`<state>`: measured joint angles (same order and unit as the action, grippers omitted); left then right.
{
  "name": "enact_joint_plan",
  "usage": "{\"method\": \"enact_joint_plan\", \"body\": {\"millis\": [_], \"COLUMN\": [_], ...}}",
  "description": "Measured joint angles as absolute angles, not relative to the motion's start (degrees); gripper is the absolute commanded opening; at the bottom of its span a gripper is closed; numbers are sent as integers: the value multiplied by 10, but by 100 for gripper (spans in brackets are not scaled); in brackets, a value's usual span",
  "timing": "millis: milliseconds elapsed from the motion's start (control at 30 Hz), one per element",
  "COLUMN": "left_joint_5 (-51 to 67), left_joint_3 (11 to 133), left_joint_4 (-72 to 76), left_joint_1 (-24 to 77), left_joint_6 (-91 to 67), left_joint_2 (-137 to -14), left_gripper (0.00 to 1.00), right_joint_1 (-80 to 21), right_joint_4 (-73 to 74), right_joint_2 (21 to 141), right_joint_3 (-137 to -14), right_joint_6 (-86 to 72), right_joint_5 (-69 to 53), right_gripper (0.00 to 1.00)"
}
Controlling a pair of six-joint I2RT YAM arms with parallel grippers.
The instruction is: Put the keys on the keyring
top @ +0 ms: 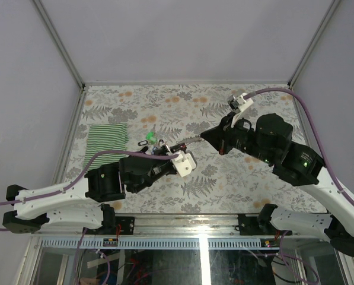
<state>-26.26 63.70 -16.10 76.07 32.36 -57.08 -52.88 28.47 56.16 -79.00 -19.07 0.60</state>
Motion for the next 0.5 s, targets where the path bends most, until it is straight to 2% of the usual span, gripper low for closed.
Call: {"method": "enact_joint_plan", "body": {"millis": [500], "left_joint_5": [-275], "left_joint_3": [637], "left_joint_4": [-149], "left_joint_1": [763], "left_joint_6": [318], "left_joint_2": [-583], "left_gripper": [0], "right_joint_1": [-529], "right_joint_4": [249], "right_joint_2": [521], "right_joint_3": [-744], "right_joint_6": [-177], "right_joint_5": [-7], "right_gripper": [0]}}
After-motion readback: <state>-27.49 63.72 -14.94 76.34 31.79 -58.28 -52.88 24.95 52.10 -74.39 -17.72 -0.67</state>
